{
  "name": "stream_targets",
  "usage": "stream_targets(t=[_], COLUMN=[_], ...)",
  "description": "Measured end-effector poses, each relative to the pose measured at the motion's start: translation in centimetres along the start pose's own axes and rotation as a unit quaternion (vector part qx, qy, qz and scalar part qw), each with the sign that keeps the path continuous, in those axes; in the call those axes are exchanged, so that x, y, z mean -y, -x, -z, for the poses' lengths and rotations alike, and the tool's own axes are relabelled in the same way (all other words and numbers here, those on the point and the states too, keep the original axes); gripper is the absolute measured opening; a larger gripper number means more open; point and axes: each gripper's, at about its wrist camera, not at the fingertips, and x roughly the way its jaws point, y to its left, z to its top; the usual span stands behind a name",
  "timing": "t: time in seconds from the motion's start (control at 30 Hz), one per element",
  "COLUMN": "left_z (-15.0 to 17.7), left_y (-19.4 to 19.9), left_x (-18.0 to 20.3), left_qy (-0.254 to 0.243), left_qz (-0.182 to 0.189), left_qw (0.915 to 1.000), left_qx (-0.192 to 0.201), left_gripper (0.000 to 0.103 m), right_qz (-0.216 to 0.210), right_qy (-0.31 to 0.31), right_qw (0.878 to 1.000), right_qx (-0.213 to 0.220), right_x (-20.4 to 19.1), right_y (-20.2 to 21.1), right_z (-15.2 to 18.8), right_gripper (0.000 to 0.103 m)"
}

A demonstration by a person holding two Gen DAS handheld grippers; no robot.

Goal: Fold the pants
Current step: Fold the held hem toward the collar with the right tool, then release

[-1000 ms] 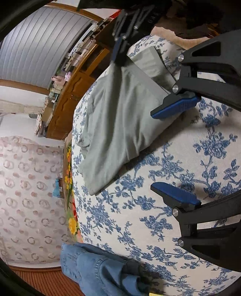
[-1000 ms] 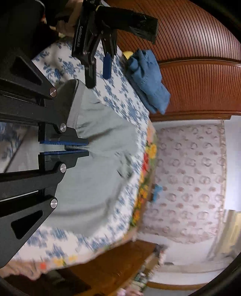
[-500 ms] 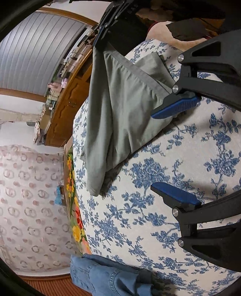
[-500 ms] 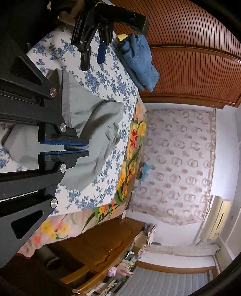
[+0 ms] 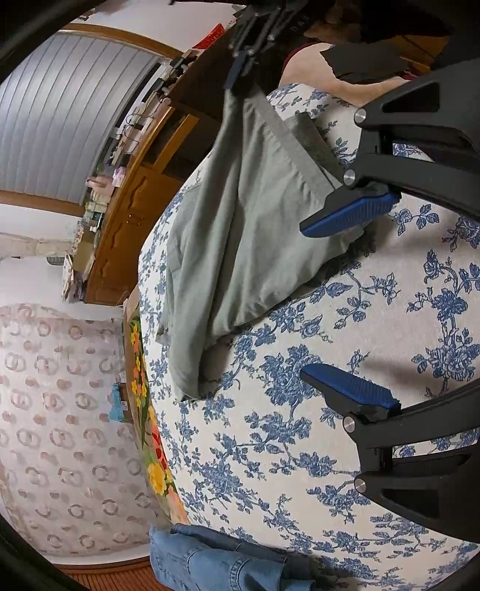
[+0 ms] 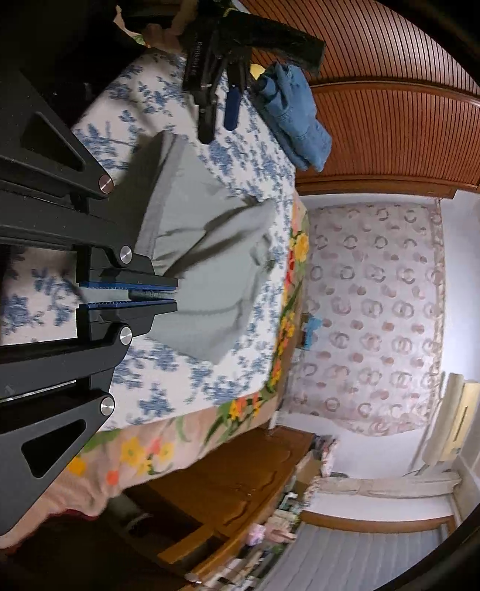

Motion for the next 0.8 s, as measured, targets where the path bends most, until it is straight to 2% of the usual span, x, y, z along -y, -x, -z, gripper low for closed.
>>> stream_targets(t=[0.3, 0.53, 0.63, 0.7, 0.8], left_z=[0.8, 1.5, 1.5, 1.4, 1.0], left_y=[-1.2, -2.2, -2.3, -2.0, -1.2], left_x=[0.7, 0.8, 0.4, 0.2, -0.3], left_qy=[-0.006, -0.009, -0.002, 0.000, 0.006], left_qz=[0.002, -0.003, -0.003, -0.002, -0.006], left_qw=[0.9998, 0.9993, 0.9993, 0.9995, 0.9998], left_qx=[-0.019, -0.036, -0.036, -0.031, -0.018], left_gripper=[0.072, 0.072, 0.072, 0.072, 0.072], right_qz=[-0.013, -0.029, -0.030, -0.024, -0.027], right_qy=[-0.029, -0.044, -0.039, -0.033, -0.023], right_qw=[0.997, 0.997, 0.998, 0.998, 0.999], right_qx=[-0.070, -0.064, -0.049, -0.040, -0.030], right_x=[1.1, 2.3, 2.5, 2.8, 2.7], right_y=[-2.8, -2.3, -1.4, -1.6, -2.3], right_z=[2.4, 1.7, 1.0, 0.3, -1.0], right_gripper=[0.004, 0.005, 0.014, 0.024, 0.025])
